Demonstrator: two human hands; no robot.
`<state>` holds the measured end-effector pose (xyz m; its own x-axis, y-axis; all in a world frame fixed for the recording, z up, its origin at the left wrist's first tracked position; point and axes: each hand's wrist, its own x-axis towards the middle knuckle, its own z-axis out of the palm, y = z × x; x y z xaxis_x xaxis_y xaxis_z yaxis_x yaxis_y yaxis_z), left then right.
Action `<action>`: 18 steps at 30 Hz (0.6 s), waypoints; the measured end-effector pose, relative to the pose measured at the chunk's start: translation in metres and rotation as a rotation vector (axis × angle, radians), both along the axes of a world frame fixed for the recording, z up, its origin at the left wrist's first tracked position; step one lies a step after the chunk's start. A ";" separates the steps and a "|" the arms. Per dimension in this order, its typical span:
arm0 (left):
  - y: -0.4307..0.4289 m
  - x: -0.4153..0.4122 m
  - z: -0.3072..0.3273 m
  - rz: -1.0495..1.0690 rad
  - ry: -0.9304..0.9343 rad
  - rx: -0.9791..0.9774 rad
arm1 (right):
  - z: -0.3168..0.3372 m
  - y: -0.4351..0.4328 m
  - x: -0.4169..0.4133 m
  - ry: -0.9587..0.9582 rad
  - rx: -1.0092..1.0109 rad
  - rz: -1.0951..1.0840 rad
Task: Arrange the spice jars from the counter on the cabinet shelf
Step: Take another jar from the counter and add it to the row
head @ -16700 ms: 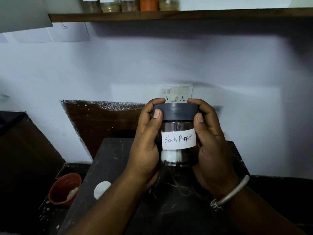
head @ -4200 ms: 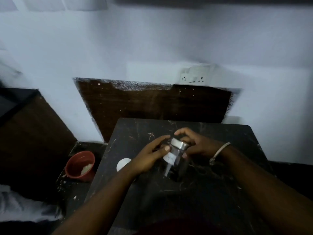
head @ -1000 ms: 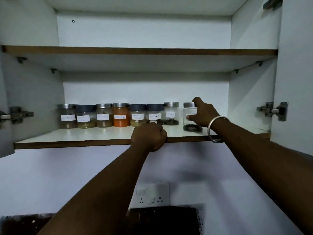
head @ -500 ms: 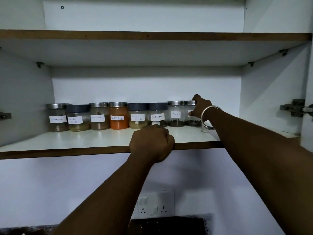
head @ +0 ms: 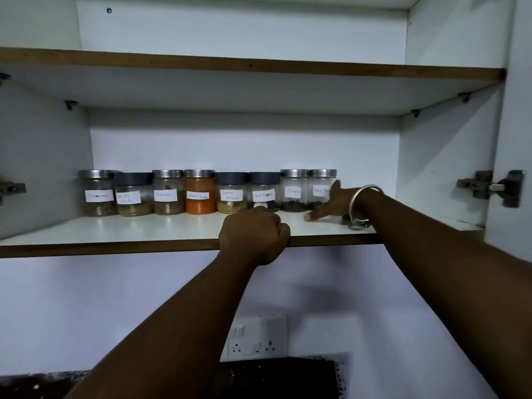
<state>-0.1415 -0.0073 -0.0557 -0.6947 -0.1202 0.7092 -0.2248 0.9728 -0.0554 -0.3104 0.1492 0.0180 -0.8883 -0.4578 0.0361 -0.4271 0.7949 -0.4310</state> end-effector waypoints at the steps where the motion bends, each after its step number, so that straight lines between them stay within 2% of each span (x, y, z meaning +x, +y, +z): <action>1: 0.001 0.001 0.000 0.000 -0.002 0.000 | -0.002 0.005 0.012 0.008 0.112 0.033; 6: 0.008 0.012 -0.001 -0.033 0.009 -0.017 | -0.035 0.000 0.077 0.132 0.186 0.239; 9: 0.007 0.024 -0.002 -0.085 0.000 0.077 | -0.054 0.002 0.108 0.329 0.164 0.189; 13: 0.024 0.062 -0.007 -0.338 -0.042 0.233 | -0.079 0.015 0.156 0.580 0.147 0.208; 16: 0.038 0.104 -0.037 -0.598 0.006 0.384 | -0.103 0.014 0.199 0.610 -0.006 0.335; 18: 0.042 0.145 -0.068 -0.668 0.089 0.524 | -0.129 0.012 0.238 0.553 -0.156 0.442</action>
